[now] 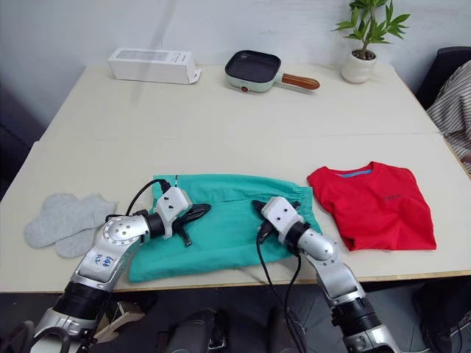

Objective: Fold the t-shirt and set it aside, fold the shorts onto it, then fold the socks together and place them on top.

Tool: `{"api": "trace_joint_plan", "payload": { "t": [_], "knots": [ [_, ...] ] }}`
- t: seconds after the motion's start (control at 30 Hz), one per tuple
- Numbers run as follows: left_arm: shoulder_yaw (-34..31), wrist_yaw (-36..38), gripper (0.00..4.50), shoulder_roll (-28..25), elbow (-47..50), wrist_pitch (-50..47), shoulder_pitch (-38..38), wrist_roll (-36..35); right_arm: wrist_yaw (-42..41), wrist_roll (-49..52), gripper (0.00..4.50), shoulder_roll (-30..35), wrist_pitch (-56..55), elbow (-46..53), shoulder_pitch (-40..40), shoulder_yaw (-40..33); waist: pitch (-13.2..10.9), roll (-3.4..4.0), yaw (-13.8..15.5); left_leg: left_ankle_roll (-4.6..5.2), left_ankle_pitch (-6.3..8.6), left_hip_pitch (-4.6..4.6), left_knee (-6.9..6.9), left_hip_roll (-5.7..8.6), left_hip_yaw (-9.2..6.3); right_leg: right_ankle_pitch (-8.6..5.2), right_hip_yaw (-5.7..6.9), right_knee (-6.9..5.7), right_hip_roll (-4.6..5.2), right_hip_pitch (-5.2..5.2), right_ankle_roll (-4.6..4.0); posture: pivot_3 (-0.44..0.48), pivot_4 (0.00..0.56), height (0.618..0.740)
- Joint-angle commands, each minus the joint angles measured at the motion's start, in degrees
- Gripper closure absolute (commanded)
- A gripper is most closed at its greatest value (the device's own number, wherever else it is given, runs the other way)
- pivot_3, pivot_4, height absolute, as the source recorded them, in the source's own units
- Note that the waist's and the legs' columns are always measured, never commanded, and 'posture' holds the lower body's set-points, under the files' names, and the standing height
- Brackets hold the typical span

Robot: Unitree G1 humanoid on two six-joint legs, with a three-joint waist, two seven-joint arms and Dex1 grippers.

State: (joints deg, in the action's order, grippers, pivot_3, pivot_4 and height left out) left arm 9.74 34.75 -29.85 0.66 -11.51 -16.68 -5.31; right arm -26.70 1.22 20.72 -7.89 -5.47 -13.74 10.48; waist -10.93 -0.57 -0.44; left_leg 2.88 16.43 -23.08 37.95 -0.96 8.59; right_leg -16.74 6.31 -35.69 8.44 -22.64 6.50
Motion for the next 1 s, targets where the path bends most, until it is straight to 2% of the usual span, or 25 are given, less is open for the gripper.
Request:
{"api": "trace_joint_plan", "payload": {
  "t": [0.03,0.17,0.27,0.4,0.5,0.6,0.67,0.8,0.87,0.93,1.0],
  "knots": [
    [0.9,-0.5,4.47,-0.6,-5.1,0.3,4.4,3.1,0.5,4.4,4.5,0.1,-2.3,-4.8,0.1,-6.8,0.5,0.05,0.0,0.0,0.0,0.04,0.0,-0.01,0.0,0.0,-0.02,0.01,0.0,0.04,0.0,0.0,0.15,0.74],
    [-1.7,-1.1,4.47,0.9,-6.1,4.8,5.2,1.1,-1.7,13.9,4.5,-1.7,0.9,-6.7,-0.1,-13.3,1.1,0.2,0.1,0.01,0.05,0.27,-0.05,-0.03,-0.11,-0.02,-0.29,0.08,0.09,0.27,-0.03,0.0,0.15,0.74],
    [-5.9,1.6,4.47,3.9,-4.8,10.6,3.9,-5.3,-1.6,20.9,4.5,-4.0,3.9,-3.5,-1.3,-17.3,1.1,0.21,0.1,0.03,0.07,0.26,-0.06,-0.03,-0.15,-0.02,-0.39,0.09,0.13,0.26,-0.04,0.0,0.15,0.74],
    [-9.4,6.2,4.47,7.0,-2.0,10.3,0.7,-13.7,-3.7,24.8,4.5,-5.9,8.8,4.3,-2.7,-15.6,1.0,0.34,0.0,0.0,0.04,-0.13,-0.07,-0.06,-0.16,-0.03,-0.36,0.05,0.12,-0.1,-0.06,0.0,0.15,0.74],
    [-8.0,6.9,4.47,6.6,-3.7,9.0,-3.3,-11.3,-1.5,20.9,4.5,-7.7,11.0,5.9,-3.5,-11.9,1.0,0.34,-0.4,-0.01,0.03,-0.18,-0.06,-0.06,-0.16,-0.04,-0.31,0.02,0.07,-0.14,-0.08,0.0,0.15,0.74],
    [-4.9,5.5,4.47,7.1,-9.6,8.7,-7.5,-5.8,0.9,13.0,4.5,-7.6,9.8,4.2,-2.6,-7.7,1.0,0.33,-0.6,0.01,0.03,-0.13,-0.07,-0.04,-0.15,-0.04,-0.14,0.02,0.01,-0.06,-0.07,0.0,0.15,0.74],
    [-2.7,3.1,4.47,7.4,-14.9,9.1,-9.6,-1.1,4.0,11.3,4.5,-8.2,9.3,2.7,-2.0,-8.9,1.0,0.34,-0.5,0.32,-0.1,-0.14,-0.07,0.04,-0.14,-0.04,0.06,0.01,0.0,-0.04,-0.07,0.0,0.15,0.74],
    [-1.9,2.4,4.47,8.4,-18.9,9.7,-10.1,0.6,4.5,9.9,4.5,-5.6,9.1,2.9,0.7,-11.2,1.0,0.33,-0.5,0.61,-0.05,-0.24,-0.07,0.15,-0.06,0.04,0.19,-0.01,-0.02,-0.04,0.07,0.0,0.15,0.74],
    [-1.9,3.7,4.47,8.7,-18.4,11.2,-9.5,0.3,1.5,17.2,4.5,-5.4,11.0,8.1,3.2,-14.5,1.0,0.32,-0.5,0.66,0.0,-0.19,-0.04,0.18,-0.06,0.05,0.15,0.12,0.1,0.06,0.1,0.0,0.15,0.74],
    [-2.3,6.0,4.5,9.3,-17.3,14.0,-9.0,-1.5,-3.4,29.4,4.14,-4.3,16.9,17.1,6.9,-17.8,1.0,0.34,0.0,0.64,0.02,-0.19,-0.04,0.17,-0.13,0.06,0.12,0.18,0.15,0.06,0.11,0.0,0.15,0.74],
    [-2.5,9.2,4.5,10.1,-15.5,15.8,-9.1,-4.1,-3.1,37.1,3.64,-1.2,24.2,24.4,11.4,-22.0,0.9,0.38,0.4,0.28,0.24,-0.22,-0.04,0.06,-0.2,0.05,-0.19,0.35,0.13,0.06,0.09,0.0,0.15,0.74]
  ]
}}
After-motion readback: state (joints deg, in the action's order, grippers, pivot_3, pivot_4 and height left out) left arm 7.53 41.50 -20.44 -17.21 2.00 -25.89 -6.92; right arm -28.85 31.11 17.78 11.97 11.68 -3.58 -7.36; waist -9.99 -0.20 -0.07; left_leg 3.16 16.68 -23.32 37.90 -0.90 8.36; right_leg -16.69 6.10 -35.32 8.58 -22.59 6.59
